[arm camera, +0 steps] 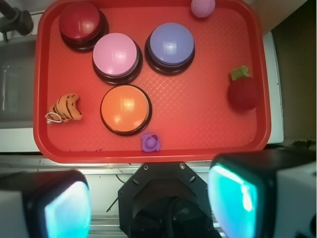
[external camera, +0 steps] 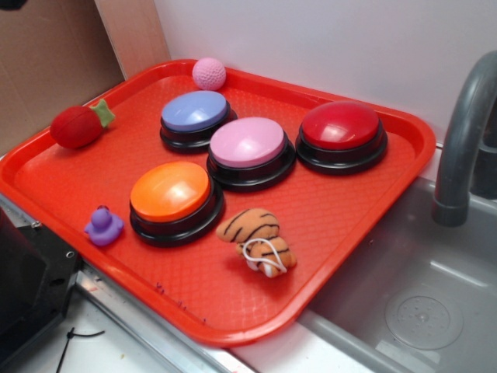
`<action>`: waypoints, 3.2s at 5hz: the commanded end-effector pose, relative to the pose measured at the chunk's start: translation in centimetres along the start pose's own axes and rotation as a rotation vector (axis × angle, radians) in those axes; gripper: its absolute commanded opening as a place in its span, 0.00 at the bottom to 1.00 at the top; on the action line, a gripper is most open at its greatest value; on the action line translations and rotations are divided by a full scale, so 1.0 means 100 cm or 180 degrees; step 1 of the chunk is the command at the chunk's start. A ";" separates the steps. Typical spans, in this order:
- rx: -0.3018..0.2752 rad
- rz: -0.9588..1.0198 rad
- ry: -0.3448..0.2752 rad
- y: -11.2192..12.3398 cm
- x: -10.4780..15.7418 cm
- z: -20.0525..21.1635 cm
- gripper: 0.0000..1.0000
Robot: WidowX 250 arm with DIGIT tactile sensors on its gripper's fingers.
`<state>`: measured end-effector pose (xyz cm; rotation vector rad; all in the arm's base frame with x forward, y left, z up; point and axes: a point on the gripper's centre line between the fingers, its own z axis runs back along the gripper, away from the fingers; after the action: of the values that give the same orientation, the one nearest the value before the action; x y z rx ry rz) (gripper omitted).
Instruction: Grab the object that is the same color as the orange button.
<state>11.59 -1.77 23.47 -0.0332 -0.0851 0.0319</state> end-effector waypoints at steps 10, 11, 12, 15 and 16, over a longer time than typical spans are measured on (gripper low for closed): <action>0.0168 -0.5170 -0.0036 -0.137 0.032 -0.161 1.00; 0.0286 -0.5125 0.0154 -0.140 0.034 -0.177 1.00; 0.0244 -0.5074 0.0266 -0.139 0.038 -0.195 1.00; 0.0243 -0.4704 0.0422 -0.128 0.049 -0.206 0.00; 0.0346 -0.4102 0.0539 -0.123 0.050 -0.182 0.00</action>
<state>18.75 -13.72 4.71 0.1399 0.1519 -1.2421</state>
